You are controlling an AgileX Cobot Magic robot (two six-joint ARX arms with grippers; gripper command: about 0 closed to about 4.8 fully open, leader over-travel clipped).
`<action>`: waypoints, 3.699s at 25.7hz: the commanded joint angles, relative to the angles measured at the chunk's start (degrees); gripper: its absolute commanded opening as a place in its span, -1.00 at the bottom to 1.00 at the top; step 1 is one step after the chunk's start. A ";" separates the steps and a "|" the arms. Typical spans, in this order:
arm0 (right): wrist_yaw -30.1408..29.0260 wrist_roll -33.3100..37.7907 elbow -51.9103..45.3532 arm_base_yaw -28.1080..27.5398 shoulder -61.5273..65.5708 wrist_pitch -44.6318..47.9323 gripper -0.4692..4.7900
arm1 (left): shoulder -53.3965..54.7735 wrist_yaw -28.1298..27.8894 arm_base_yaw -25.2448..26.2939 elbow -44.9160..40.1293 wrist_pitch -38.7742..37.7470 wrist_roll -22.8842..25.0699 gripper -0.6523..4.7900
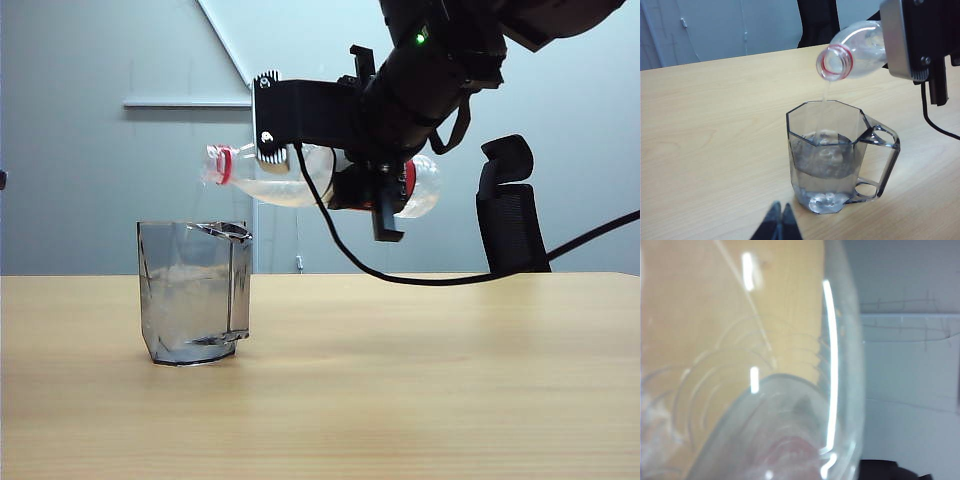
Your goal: Pick up the mineral water bottle on the table and pour water into the mug until it's half full.
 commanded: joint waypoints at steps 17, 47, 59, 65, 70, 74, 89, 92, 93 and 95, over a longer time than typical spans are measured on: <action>1.57 51.52 0.42 0.57 -8.26 -0.72 0.10 | 0.02 0.09 0.35 0.15 0.35 -0.17 -0.77; -8.87 86.93 -30.45 -11.10 -14.19 23.87 -0.02 | 0.02 0.09 16.35 0.15 0.37 -0.17 -0.77; -13.90 87.58 -32.41 -11.04 -11.98 28.06 0.16 | 0.02 0.09 16.35 0.15 0.37 -0.17 -0.77; -15.10 87.58 -32.44 -11.02 -12.00 26.45 0.59 | 0.02 0.09 16.35 0.15 0.37 -0.17 -0.77; -16.35 87.60 -32.48 -11.02 -12.02 25.42 0.74 | 0.02 0.09 16.35 0.15 0.35 -0.17 -0.77; -16.79 88.46 -32.54 -10.95 -13.79 23.19 1.00 | 0.02 0.09 16.35 0.15 0.37 -0.17 -0.77; -17.81 88.50 -35.80 -10.64 -27.36 10.51 1.00 | 0.02 0.09 17.16 0.15 0.35 -0.17 -0.77; -18.08 88.50 -36.28 -10.60 -31.28 6.82 1.00 | 0.02 0.11 18.38 0.15 0.35 -0.17 -0.77; -18.08 88.50 -36.28 -10.60 -32.70 5.07 1.00 | 0.02 0.11 18.91 0.15 0.37 -0.17 -0.77; -18.10 88.56 -36.28 -10.58 -35.85 1.53 1.00 | 0.02 0.11 20.31 0.15 0.37 -0.17 -0.77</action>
